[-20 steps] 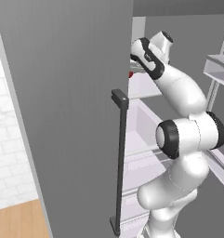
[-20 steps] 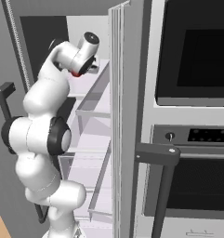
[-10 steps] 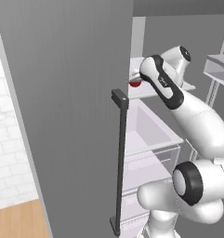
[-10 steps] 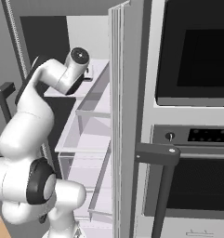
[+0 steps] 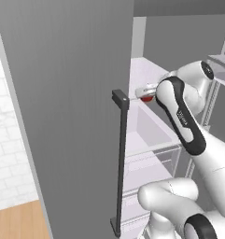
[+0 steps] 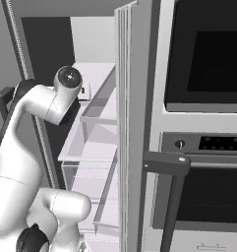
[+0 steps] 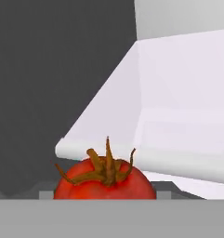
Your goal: Place one tomato and one chicken drumstick in each tupperware on the nearby counter, to pack two identical lunches.
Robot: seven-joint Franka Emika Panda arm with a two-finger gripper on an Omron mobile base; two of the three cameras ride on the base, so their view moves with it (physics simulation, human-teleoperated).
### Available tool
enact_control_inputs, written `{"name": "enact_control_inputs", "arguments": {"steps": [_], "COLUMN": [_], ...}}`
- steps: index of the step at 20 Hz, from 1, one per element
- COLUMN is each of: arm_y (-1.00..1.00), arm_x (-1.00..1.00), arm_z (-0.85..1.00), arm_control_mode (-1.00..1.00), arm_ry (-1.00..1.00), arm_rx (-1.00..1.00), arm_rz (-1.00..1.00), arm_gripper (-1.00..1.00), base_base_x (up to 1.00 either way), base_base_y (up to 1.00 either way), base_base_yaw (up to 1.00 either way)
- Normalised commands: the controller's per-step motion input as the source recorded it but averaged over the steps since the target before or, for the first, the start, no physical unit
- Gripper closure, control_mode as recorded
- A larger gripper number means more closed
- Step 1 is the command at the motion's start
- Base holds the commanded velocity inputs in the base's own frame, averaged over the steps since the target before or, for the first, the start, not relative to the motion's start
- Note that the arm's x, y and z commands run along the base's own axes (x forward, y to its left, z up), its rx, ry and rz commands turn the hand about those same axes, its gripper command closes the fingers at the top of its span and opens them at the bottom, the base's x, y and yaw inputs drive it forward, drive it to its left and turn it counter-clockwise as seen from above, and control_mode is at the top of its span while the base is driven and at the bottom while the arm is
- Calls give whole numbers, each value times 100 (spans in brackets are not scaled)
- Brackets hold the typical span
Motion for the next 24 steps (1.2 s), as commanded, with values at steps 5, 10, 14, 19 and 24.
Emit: {"name": "enact_control_inputs", "arguments": {"steps": [5,10,14,19,24], "arm_y": [-5,0,0,0,0], "arm_x": [-67,0,0,0,0], "arm_z": [-26,0,0,0,0], "arm_control_mode": [-100,100,100,100,100], "arm_ry": [3,0,0,0,0], "arm_rx": [0,0,0,0,0], "arm_rz": [0,0,0,0,0], "arm_gripper": [100,100,100,100,100], "base_base_x": [0,-100,-100,-100,-93], "base_base_y": [0,-26,-33,-57,-84], "base_base_yaw": [0,-12,-44,-49,-43]}}
